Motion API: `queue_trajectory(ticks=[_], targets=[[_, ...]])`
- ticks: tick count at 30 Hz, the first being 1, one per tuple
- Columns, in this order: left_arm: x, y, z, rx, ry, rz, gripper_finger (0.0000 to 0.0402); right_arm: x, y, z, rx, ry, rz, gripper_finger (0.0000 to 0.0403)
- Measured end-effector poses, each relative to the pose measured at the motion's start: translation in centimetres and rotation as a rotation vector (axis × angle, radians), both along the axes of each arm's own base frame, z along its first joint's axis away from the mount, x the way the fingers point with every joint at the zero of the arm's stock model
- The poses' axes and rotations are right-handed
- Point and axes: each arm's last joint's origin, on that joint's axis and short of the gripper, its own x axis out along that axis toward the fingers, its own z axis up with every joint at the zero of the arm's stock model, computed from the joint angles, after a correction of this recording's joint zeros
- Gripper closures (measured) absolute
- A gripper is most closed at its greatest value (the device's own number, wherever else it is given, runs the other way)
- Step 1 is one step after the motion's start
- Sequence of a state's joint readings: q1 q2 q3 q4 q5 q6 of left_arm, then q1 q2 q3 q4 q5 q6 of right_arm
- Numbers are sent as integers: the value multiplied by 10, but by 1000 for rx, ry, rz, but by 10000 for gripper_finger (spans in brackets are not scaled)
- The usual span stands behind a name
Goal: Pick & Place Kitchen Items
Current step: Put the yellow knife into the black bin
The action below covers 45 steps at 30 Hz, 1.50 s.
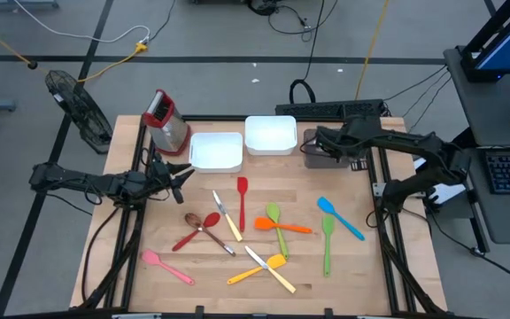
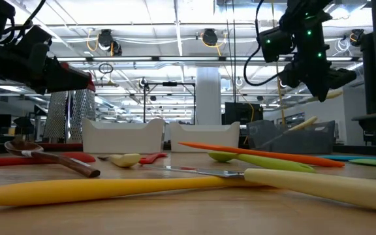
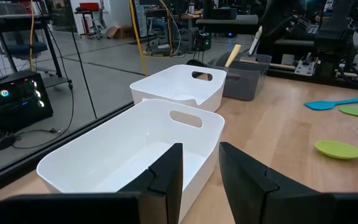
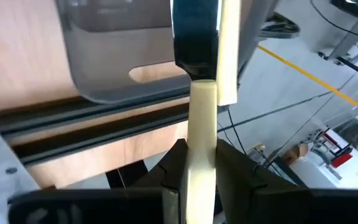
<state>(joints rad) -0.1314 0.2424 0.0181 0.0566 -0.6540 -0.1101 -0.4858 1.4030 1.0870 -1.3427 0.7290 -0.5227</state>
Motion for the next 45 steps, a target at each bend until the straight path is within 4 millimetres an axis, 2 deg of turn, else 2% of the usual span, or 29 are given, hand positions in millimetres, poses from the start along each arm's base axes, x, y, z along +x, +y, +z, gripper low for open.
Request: queue_trajectory(ticks=[8, 17, 24, 45], targets=[[0, 0, 0, 2, 1, 0, 295, 6, -1, -12, 105, 44, 7, 354], [0, 0, 0, 2, 2, 0, 295, 2, -9, -24, 173, 158, -68, 354], [0, 0, 0, 2, 2, 0, 295, 0, -10, -25, 247, 132, -106, 354], [0, 0, 0, 2, 2, 1, 295, -4, -23, -19, 214, 150, -107, 354]])
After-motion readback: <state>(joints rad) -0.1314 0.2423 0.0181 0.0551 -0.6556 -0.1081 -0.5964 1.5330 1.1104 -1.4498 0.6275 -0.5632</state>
